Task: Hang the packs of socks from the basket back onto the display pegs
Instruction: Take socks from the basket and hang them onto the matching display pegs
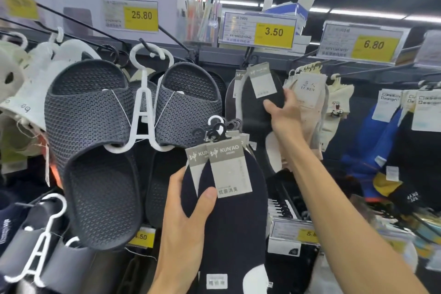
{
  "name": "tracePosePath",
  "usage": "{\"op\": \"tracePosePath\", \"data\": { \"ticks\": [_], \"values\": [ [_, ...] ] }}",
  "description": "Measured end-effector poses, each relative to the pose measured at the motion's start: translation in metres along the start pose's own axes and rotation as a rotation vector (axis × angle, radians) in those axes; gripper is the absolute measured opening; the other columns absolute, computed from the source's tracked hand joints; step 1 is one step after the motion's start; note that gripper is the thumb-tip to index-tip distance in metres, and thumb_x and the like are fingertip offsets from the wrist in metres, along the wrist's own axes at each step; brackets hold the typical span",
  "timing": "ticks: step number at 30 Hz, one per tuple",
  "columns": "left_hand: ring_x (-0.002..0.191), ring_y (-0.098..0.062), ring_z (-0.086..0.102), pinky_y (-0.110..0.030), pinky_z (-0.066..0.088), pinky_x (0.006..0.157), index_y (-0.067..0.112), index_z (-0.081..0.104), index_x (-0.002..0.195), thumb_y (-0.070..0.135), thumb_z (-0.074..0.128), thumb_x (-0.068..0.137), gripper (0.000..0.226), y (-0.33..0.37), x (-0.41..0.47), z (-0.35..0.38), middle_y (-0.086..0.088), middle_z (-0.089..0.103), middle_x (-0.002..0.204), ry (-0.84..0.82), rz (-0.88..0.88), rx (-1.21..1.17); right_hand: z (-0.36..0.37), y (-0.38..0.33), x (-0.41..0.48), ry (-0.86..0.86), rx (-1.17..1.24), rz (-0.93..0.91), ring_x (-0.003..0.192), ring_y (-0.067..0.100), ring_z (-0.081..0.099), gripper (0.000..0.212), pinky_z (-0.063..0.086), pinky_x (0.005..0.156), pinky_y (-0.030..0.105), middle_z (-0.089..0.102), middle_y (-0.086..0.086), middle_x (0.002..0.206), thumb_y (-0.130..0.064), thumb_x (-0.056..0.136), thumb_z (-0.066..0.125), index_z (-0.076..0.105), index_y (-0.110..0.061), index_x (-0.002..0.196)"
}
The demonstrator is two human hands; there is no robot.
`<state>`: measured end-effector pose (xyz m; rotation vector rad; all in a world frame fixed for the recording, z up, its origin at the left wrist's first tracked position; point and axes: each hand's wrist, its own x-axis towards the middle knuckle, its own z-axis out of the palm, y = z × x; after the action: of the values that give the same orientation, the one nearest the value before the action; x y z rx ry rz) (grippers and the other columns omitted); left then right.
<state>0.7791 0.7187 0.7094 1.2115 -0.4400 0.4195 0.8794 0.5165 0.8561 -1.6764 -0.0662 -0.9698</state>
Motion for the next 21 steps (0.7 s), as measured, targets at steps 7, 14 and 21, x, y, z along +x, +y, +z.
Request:
{"op": "tracePosePath", "data": {
  "ticks": [7, 14, 21],
  "values": [
    [0.101, 0.005, 0.067, -0.018, 0.058, 0.071, 0.057, 0.056, 0.117, 0.057, 0.066, 0.071, 0.048, 0.003, -0.003, 0.0, 0.023, 0.071, 0.111, -0.02, -0.004, -0.007, 0.028, 0.021, 0.013, -0.11, -0.009, -0.059, 0.111, 0.018, 0.061, 0.044, 0.052, 0.096, 0.032, 0.062, 0.004, 0.12, -0.004, 0.095, 0.056, 0.044, -0.006, 0.138],
    [0.101, 0.001, 0.07, -0.009, 0.054, 0.073, 0.053, 0.059, 0.116, 0.053, 0.068, 0.071, 0.046, 0.003, -0.003, 0.004, 0.018, 0.073, 0.111, -0.029, -0.01, -0.077, 0.023, 0.032, 0.02, -0.22, -0.092, 0.0, 0.102, 0.007, 0.063, 0.045, 0.055, 0.078, 0.016, 0.063, -0.003, 0.115, -0.002, 0.094, 0.055, 0.044, -0.009, 0.137],
    [0.102, 0.0, 0.069, -0.013, 0.056, 0.073, 0.05, 0.058, 0.119, 0.051, 0.067, 0.074, 0.045, 0.005, -0.003, 0.005, 0.017, 0.072, 0.113, -0.01, 0.018, -0.092, -0.019, -0.02, -0.059, -0.089, -0.12, -0.201, 0.113, 0.0, 0.059, 0.032, 0.05, 0.099, 0.031, 0.063, -0.014, 0.125, -0.033, 0.095, 0.053, 0.058, -0.033, 0.127]
  ]
}}
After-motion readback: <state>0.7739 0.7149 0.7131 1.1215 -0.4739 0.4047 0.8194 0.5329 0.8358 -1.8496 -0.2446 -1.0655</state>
